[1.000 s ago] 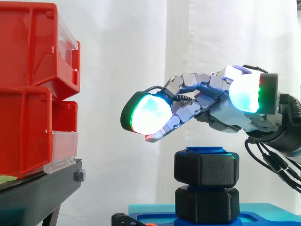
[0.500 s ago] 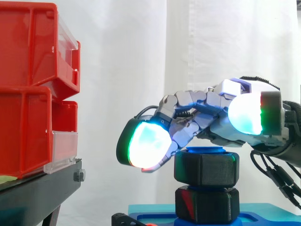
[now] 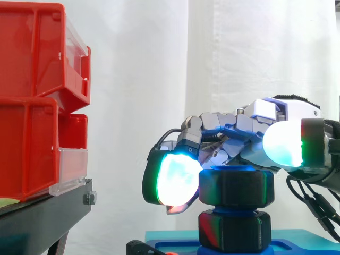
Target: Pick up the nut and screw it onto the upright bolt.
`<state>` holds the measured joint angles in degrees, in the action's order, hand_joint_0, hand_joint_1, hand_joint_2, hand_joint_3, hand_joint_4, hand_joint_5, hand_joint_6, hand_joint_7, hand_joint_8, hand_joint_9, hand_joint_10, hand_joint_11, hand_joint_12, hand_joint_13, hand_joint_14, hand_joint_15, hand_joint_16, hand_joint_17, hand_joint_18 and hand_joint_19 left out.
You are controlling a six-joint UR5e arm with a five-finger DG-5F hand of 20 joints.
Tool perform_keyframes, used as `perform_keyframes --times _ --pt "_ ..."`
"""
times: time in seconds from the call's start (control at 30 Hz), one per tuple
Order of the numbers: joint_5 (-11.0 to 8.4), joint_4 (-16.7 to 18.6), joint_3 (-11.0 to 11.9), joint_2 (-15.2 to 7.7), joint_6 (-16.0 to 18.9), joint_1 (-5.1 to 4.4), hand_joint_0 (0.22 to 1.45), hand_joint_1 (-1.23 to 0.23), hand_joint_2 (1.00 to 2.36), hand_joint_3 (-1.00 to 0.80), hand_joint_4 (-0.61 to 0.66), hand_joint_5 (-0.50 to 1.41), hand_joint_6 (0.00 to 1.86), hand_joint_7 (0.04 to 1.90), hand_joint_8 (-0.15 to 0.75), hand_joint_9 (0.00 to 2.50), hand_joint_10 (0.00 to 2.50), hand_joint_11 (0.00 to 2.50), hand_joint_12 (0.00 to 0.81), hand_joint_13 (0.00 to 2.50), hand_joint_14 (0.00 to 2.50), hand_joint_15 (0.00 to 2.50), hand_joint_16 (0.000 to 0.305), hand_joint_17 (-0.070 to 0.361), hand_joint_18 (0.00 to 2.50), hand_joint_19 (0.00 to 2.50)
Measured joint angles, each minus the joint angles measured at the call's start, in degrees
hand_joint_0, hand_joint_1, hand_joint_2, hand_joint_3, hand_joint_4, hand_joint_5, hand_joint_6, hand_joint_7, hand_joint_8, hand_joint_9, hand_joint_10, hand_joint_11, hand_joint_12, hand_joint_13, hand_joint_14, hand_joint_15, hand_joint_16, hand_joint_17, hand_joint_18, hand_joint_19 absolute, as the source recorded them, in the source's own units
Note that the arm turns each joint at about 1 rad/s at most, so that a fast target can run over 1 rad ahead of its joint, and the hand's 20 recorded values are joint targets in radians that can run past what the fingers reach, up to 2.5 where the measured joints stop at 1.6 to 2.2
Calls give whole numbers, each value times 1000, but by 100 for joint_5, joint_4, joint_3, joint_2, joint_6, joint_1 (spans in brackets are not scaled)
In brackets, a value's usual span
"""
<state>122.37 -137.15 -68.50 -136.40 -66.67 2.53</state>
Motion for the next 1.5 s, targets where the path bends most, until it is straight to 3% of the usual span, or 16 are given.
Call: perform_keyframes --times 0.4,0.8,0.9,0.97,1.07,1.3,1.5 --pt "133 179 3 0 28 183 499 -151 1000 -500 165 -22 500 1545 239 766 0 0 237 539 0 0 25 57 228 10" --pt "236 229 3 -1 40 283 503 -162 1000 -500 166 -18 501 1583 243 799 0 0 233 570 0 0 25 56 279 25" --pt "259 233 8 0 58 300 503 -162 1000 -500 206 -39 503 1344 238 798 0 0 235 571 0 0 25 57 281 29" --pt "269 241 26 4 71 310 498 -159 1000 -500 241 -70 504 996 225 773 0 0 232 556 0 0 26 59 272 25" --pt "307 243 97 1 99 327 495 -153 1000 -500 201 -84 503 837 216 750 0 0 230 547 0 0 27 60 256 14" --pt "368 221 262 2 146 293 491 -139 1000 -500 177 -102 502 699 204 718 0 0 232 520 0 0 27 61 233 2" --pt "135 265 -49 0 72 150 489 -127 1000 -500 178 -103 502 699 201 708 0 0 235 507 0 0 27 61 219 3"
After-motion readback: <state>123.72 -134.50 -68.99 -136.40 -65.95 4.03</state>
